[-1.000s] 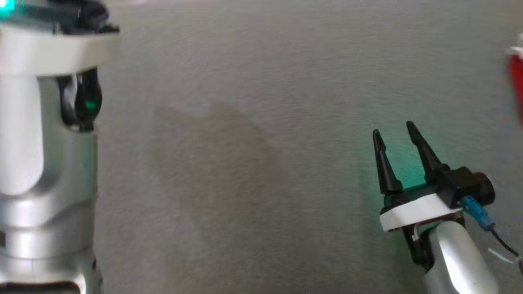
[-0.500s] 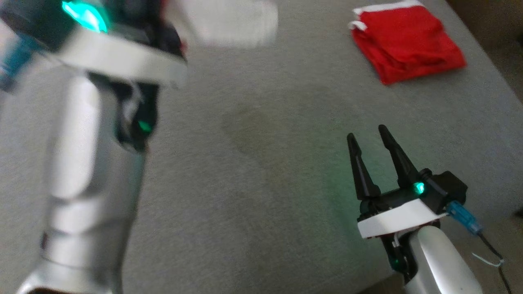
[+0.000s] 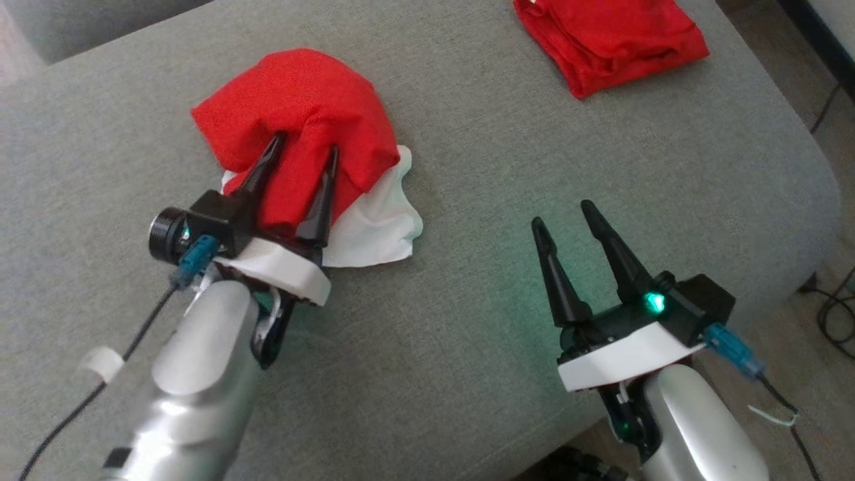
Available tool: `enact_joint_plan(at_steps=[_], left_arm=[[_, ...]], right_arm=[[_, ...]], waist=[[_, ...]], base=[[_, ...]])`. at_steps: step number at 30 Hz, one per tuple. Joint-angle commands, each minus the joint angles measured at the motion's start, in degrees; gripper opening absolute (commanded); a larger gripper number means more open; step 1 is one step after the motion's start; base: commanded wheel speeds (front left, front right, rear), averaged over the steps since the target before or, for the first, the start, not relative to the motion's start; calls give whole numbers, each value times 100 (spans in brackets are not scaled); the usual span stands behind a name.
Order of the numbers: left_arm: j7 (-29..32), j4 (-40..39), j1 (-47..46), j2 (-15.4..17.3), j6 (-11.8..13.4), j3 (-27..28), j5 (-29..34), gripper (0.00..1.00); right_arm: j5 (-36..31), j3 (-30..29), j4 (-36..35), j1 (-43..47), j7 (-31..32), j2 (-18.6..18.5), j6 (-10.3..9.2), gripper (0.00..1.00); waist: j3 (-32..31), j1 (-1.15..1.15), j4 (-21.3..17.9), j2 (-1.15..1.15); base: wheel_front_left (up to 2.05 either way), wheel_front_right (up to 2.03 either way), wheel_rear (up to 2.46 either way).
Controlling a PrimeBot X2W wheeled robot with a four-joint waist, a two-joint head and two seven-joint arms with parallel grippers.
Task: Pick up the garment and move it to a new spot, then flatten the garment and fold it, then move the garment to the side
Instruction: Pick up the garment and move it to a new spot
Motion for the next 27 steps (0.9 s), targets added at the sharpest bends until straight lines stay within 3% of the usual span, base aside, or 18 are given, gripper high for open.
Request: enact_joint_plan(at_steps=[1,4,8,18,22,27], left_arm=[[-61,-226,-53,30,80,192,79,100],[-67,-865,360,-112,271,441,327,100],[-69,-1908,1557,-360,483,901,621,100],[-70,-3305,3548,-552,861,1473,775,100],[-70,-3559,3965,-555,1029,1542,755,100],[-71,-3580,4106,-556,1039,1472,907,100]], right_arm=[[11,64,-151,-65,-14,24,-4,100],[-64,-124,-115,46,-14,24,-4,100],[-312,-401,48,265,-14,24,-4,100],[-552,-1102,254,864,-14,25,-4,100],[-477,-1189,200,1049,-14,25,-4,100],[-416,-1256,122,1186,-14,25,-4,100]], waist=[[-62,-2,69,0],[-220,-2,322,0],[-680,-2,972,0],[-1643,-2,2359,0],[-1814,-2,2620,0],[-1887,-2,2804,0]], base=[[0,0,0],[0,0,0],[0,0,0],[0,0,0],[0,0,0],[0,0,0]])
